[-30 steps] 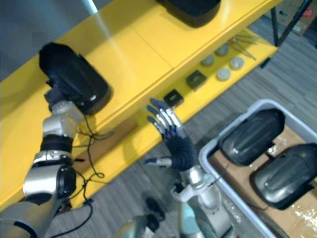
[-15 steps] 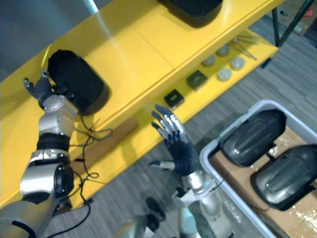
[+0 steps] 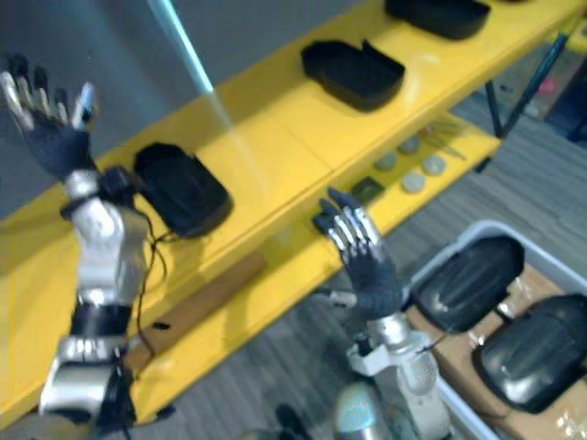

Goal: Walk over and take plastic housings, then place them on the shelf

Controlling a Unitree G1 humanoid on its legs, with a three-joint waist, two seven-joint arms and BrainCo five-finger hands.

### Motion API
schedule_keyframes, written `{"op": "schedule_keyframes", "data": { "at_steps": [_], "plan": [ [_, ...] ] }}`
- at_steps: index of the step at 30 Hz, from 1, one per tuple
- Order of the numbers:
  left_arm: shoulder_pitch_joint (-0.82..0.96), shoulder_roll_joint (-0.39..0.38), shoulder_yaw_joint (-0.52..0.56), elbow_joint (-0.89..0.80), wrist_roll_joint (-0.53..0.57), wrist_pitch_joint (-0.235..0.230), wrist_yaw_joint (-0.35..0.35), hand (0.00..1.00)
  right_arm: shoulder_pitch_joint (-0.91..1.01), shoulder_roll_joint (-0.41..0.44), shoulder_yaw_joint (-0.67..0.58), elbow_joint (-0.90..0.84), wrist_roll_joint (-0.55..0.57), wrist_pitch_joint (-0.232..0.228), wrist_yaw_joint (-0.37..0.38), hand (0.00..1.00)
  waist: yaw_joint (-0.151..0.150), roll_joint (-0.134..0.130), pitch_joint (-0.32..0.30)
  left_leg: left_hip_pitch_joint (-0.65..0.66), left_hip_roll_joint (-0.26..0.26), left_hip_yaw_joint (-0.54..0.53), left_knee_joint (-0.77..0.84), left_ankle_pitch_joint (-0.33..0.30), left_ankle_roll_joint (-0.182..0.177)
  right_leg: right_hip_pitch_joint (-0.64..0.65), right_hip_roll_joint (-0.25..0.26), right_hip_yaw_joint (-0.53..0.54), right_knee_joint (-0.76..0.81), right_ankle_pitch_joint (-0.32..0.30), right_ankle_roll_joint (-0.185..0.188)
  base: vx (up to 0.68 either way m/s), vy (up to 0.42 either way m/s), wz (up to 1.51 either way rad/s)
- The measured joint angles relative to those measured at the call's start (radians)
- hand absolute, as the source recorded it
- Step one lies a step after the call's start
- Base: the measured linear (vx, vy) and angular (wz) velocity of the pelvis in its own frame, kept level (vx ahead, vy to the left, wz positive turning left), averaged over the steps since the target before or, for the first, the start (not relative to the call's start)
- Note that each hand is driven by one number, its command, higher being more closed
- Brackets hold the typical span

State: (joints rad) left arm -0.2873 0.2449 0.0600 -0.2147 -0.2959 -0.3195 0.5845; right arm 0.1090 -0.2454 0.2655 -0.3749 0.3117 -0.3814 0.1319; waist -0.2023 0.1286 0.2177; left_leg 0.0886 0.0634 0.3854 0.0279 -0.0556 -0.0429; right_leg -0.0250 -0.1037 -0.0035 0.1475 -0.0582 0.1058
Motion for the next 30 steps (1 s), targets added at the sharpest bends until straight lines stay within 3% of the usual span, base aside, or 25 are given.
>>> {"op": "schedule_keyframes", "data": {
  "at_steps": [1,4,6,8,9,11,13,17,20,25,30],
  "plan": [
    [0.058,-0.022,0.0,-0.039,0.005,0.003,-0.009,0.0,-0.011,-0.001,-0.002,0.015,-0.02,0.004,-0.013,1.0,0.012,0.0,-0.01,-0.001,-0.001,-0.021,0.0,0.0,0.0,0.014,-0.001,-0.02,-0.013,0.002,0.001,0.05,-0.04,0.74],
    [0.295,-0.078,0.008,-0.105,0.078,0.05,-0.033,0.0,-0.097,-0.003,-0.024,0.1,-0.073,0.044,-0.09,1.0,0.089,-0.016,-0.033,-0.004,-0.008,-0.106,-0.005,0.01,0.002,0.082,-0.01,-0.103,-0.07,0.015,0.003,0.0,-0.028,0.83],
    [0.417,-0.102,0.008,-0.101,0.078,0.104,-0.068,0.0,-0.167,-0.001,-0.032,0.156,-0.086,0.077,-0.138,1.0,0.141,-0.035,-0.043,-0.017,-0.019,-0.158,-0.026,0.033,0.003,0.103,-0.015,-0.152,-0.102,0.026,0.001,-0.05,-0.013,0.7],
    [0.493,-0.107,0.006,-0.059,0.057,0.155,-0.118,0.0,-0.222,-0.001,-0.039,0.199,-0.092,0.107,-0.165,1.0,0.168,-0.051,-0.041,-0.033,-0.025,-0.188,-0.044,0.053,0.005,0.109,-0.018,-0.189,-0.115,0.034,0.0,-0.05,-0.005,0.56],
    [0.534,-0.108,0.007,-0.011,-0.003,0.194,-0.185,0.0,-0.255,0.005,-0.039,0.232,-0.091,0.13,-0.181,1.0,0.184,-0.064,-0.043,-0.038,-0.029,-0.207,-0.059,0.067,0.005,0.11,-0.018,-0.204,-0.125,0.042,0.0,-0.04,0.002,0.43],
    [0.602,-0.121,0.0,0.078,-0.059,0.235,-0.292,0.0,-0.306,0.006,-0.042,0.294,-0.09,0.161,-0.201,1.0,0.195,-0.087,-0.037,-0.042,-0.034,-0.227,-0.075,0.081,0.007,0.114,-0.02,-0.226,-0.129,0.045,-0.001,-0.03,0.007,0.32],
    [0.655,-0.133,-0.027,0.124,-0.058,0.241,-0.394,0.0,-0.339,0.005,-0.065,0.36,-0.09,0.175,-0.208,1.0,0.203,-0.1,-0.035,-0.042,-0.04,-0.238,-0.093,0.094,0.01,0.113,-0.025,-0.239,-0.129,0.045,-0.001,-0.02,0.022,0.22],
    [0.645,-0.124,-0.126,0.258,-0.061,0.24,-0.528,0.0,-0.416,-0.011,-0.109,0.551,-0.09,0.201,-0.215,1.0,0.228,-0.094,-0.03,-0.041,-0.051,-0.239,-0.107,0.102,0.014,0.11,-0.036,-0.241,-0.128,0.046,0.002,-0.01,0.044,0.05],
    [0.598,-0.114,-0.16,0.414,-0.06,0.239,-0.545,0.0,-0.478,-0.035,-0.124,0.641,-0.089,0.201,-0.199,1.0,0.23,-0.089,-0.02,-0.057,-0.048,-0.239,-0.107,0.107,0.016,0.093,-0.036,-0.24,-0.123,0.048,0.0,0.0,0.0,0.0],
    [0.525,-0.101,-0.164,0.64,-0.057,0.239,-0.536,0.0,-0.609,-0.098,-0.191,0.747,-0.031,0.2,-0.123,1.0,0.232,-0.066,0.051,-0.078,-0.04,-0.233,-0.105,0.116,0.011,0.058,-0.033,-0.232,-0.104,0.047,-0.005,-0.01,-0.004,-0.04],
    [0.498,-0.1,-0.163,0.722,-0.06,0.239,-0.531,0.0,-0.666,-0.115,-0.201,0.77,-0.011,0.197,-0.08,1.0,0.232,-0.043,0.106,-0.092,-0.038,-0.233,-0.096,0.116,0.011,0.035,-0.034,-0.226,-0.084,0.044,-0.01,0.0,-0.001,-0.01]
  ]
}}
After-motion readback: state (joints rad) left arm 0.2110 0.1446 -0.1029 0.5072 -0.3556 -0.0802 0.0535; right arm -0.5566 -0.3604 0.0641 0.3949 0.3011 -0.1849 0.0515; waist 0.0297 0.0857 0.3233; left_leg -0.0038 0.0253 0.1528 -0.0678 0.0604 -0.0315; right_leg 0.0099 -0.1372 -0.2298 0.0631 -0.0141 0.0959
